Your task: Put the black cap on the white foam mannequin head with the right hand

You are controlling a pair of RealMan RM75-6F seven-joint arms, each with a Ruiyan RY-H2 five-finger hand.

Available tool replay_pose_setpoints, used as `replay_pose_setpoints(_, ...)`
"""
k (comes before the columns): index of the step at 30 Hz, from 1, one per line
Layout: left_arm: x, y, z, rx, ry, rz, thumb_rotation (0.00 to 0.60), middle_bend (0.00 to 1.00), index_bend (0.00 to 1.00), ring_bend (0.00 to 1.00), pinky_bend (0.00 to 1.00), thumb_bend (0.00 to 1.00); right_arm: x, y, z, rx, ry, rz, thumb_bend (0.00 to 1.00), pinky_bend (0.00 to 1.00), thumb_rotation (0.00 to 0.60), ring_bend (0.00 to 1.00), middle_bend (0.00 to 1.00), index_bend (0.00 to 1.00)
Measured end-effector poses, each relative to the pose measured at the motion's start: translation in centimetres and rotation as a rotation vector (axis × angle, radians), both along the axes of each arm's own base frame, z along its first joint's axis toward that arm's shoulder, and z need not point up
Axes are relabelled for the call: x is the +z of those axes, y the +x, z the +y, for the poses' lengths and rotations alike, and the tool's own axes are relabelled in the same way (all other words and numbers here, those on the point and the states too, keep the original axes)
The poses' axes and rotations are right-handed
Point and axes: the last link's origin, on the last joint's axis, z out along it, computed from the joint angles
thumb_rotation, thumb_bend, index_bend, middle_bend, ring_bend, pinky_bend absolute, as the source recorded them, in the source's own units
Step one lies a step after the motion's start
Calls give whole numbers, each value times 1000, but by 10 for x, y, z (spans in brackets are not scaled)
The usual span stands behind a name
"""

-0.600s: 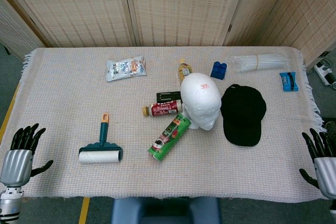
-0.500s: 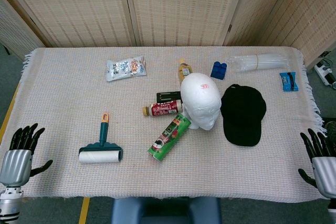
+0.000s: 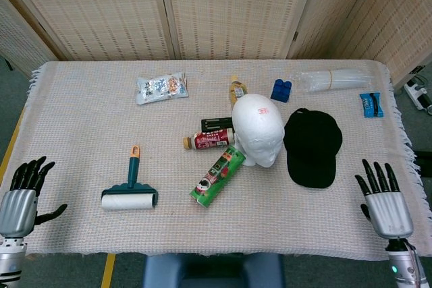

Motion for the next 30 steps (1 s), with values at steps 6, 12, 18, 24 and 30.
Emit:
replay_pose_setpoints(6,12,2,0,-8,15,-38,600,81,154,0,88,133,-49,5,-23,95,23,129,141,0,600,0,0,324)
replay_pose_setpoints(12,20,2,-2,-7,38,-47,600,81,154,3,88,134,-83,11,-35,131,31,158,141,0,600,0,0,325)
replay_pose_setpoints(18,25,3,-2,-14,58,-62,600,82,154,14,87,129,-103,12,-40,133,37,154,141,0,600,0,0,345)
replay_pose_setpoints(24,32,5,-1,-36,94,-88,600,83,154,18,88,124,-119,10,-45,139,38,178,142,0,600,0,0,356)
replay_pose_setpoints(30,35,6,-2,-40,102,-98,600,83,154,19,88,124,-130,12,-50,154,28,204,141,0,600,0,0,371)
